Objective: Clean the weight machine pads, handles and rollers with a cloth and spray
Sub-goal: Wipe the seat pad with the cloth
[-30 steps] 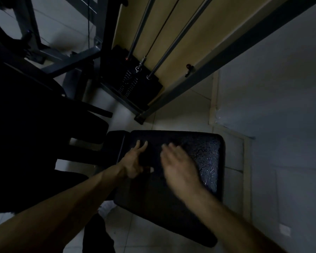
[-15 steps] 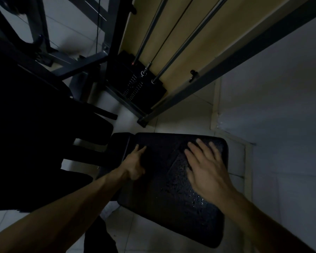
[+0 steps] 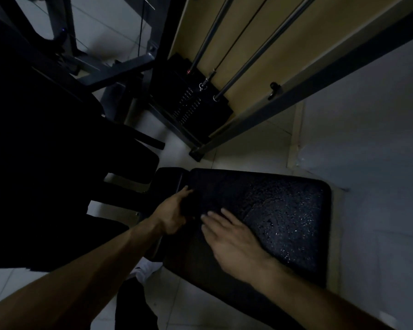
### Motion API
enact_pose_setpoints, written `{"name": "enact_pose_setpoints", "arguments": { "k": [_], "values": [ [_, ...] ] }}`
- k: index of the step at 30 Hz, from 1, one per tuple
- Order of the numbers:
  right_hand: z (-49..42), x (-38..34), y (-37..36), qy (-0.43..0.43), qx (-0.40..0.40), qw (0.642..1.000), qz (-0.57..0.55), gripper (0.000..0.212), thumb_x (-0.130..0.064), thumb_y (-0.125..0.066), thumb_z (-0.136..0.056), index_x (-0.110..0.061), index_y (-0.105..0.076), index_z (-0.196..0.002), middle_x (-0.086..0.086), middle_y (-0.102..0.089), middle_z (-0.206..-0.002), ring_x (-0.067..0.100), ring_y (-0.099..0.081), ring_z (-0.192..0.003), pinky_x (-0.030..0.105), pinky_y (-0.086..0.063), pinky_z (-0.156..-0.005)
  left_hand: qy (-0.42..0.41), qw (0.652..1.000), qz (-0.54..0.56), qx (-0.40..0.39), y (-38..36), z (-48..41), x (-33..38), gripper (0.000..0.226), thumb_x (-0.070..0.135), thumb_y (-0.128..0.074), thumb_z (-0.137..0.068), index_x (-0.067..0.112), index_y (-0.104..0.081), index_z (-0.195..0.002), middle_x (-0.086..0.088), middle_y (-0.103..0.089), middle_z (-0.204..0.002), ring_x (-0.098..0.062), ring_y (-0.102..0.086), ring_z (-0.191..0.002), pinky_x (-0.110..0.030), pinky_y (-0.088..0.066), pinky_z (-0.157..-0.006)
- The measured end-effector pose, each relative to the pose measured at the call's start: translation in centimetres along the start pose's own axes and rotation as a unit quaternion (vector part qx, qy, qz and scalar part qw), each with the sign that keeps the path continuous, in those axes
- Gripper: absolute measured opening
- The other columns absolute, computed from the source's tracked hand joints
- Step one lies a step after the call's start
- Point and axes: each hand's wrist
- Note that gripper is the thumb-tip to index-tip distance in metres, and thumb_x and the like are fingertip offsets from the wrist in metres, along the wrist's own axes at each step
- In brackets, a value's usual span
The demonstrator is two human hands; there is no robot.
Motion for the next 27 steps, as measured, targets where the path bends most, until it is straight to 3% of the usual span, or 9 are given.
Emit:
{"name": "enact_pose_setpoints", "arguments": {
  "k": [3, 6, 8, 11, 15, 19, 22, 24, 27],
  "values": [
    [0.9, 4.1, 2.0, -0.051, 0.046, 0.997, 0.045, 0.074, -0.019, -0.09, -0.057, -0.007, -0.071, -0.127, 0.016, -0.061, -0.143, 0.029, -0.061, -0.13, 0.051, -0.035, -0.117, -0.001, 1.0, -0.014, -0.009, -0.3, 0.1, -0.2, 0.102, 0.029, -0.083, -0.084, 0.024, -0.019, -0.163, 0.002, -0.004, -0.171, -0.02, -0.018, -0.156, -0.042, -0.022, -0.126],
    [-1.1, 8.2, 3.6, -0.17, 0.096, 0.979, 0.062, 0.062, -0.015, -0.08, -0.075, -0.002, -0.065, -0.134, 0.027, -0.047, -0.153, 0.037, -0.053, -0.137, 0.051, -0.03, -0.12, -0.002, 1.0, -0.01, -0.003, -0.8, 0.1, -1.2, 0.106, 0.039, -0.084, -0.081, 0.029, -0.018, -0.163, 0.006, -0.002, -0.171, -0.023, -0.015, -0.156, -0.048, -0.023, -0.125],
    [-3.6, 7.0, 3.0, -0.195, 0.09, 0.976, 0.039, 0.064, -0.017, -0.07, -0.086, -0.001, -0.053, -0.146, 0.028, -0.037, -0.159, 0.039, -0.042, -0.145, 0.049, -0.022, -0.125, -0.004, 1.0, 0.003, 0.006, -0.9, 0.3, -1.5, 0.106, 0.043, -0.085, -0.079, 0.034, -0.019, -0.162, 0.01, -0.003, -0.171, -0.023, -0.015, -0.156, -0.05, -0.023, -0.125],
    [-5.0, 1.0, -0.2, -0.119, 0.038, 0.992, 0.014, 0.084, -0.023, -0.081, -0.075, -0.001, -0.049, -0.15, 0.023, -0.043, -0.157, 0.036, -0.045, -0.145, 0.046, -0.021, -0.124, -0.015, 1.0, -0.006, 0.009, -0.8, 0.4, -1.7, 0.1, 0.026, -0.082, -0.083, 0.027, -0.022, -0.162, 0.009, -0.006, -0.169, -0.016, -0.015, -0.154, -0.041, -0.02, -0.127],
    [-1.5, -2.3, -1.3, 0.018, -0.012, 1.0, -0.01, 0.079, -0.025, -0.079, -0.069, -0.006, -0.058, -0.143, 0.013, -0.055, -0.15, 0.028, -0.052, -0.139, 0.048, -0.028, -0.123, 0.008, 0.999, -0.052, 0.015, -0.3, 0.3, -2.5, 0.09, 0.014, -0.07, -0.087, 0.021, -0.021, -0.162, -0.002, -0.005, -0.172, -0.027, -0.02, -0.155, -0.041, -0.026, -0.125],
    [-2.4, 4.1, 1.4, -0.099, 0.048, 0.992, 0.055, 0.082, -0.02, -0.086, -0.059, -0.007, -0.064, -0.137, 0.014, -0.059, -0.147, 0.029, -0.056, -0.136, 0.054, -0.031, -0.12, 0.018, 0.999, -0.044, -0.009, -0.5, 0.5, -2.6, 0.098, 0.006, -0.069, -0.087, 0.02, -0.01, -0.164, -0.005, 0.003, -0.172, -0.028, -0.008, -0.157, -0.04, -0.017, -0.127],
    [-6.0, 6.4, 2.0, -0.193, 0.094, 0.975, 0.052, 0.064, -0.021, -0.073, -0.083, -0.006, -0.057, -0.144, 0.018, -0.05, -0.153, 0.032, -0.047, -0.143, 0.052, -0.019, -0.125, 0.001, 1.0, -0.003, 0.011, -0.6, 0.6, -3.1, 0.095, 0.016, -0.074, -0.089, 0.021, -0.015, -0.164, -0.003, -0.001, -0.172, -0.026, -0.011, -0.157, -0.042, -0.02, -0.127],
    [-8.3, 4.0, 0.6, -0.194, 0.086, 0.977, 0.035, 0.066, -0.025, -0.064, -0.092, -0.004, -0.045, -0.152, 0.022, -0.038, -0.161, 0.035, -0.034, -0.15, 0.05, -0.011, -0.128, -0.007, 0.999, 0.027, 0.031, -0.7, 0.5, -3.7, 0.095, 0.022, -0.079, -0.087, 0.02, -0.02, -0.162, -0.003, -0.008, -0.171, -0.022, -0.017, -0.156, -0.036, -0.022, -0.126],
    [-8.7, -1.4, -2.8, -0.077, 0.018, 0.997, 0.007, 0.07, -0.023, -0.067, -0.089, -0.003, -0.045, -0.152, 0.022, -0.034, -0.162, 0.036, -0.032, -0.152, 0.047, 0.001, -0.126, -0.014, 0.999, 0.027, 0.022, -0.7, 0.2, -4.2, 0.1, 0.024, -0.08, -0.084, 0.011, -0.017, -0.161, -0.005, -0.012, -0.169, -0.02, -0.018, -0.156, -0.019, -0.015, -0.123]
  ]
}}
Point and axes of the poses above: each hand's wrist, its own z-axis away from the middle knuckle, its own y-axis out of the back of the hand, x = y × z
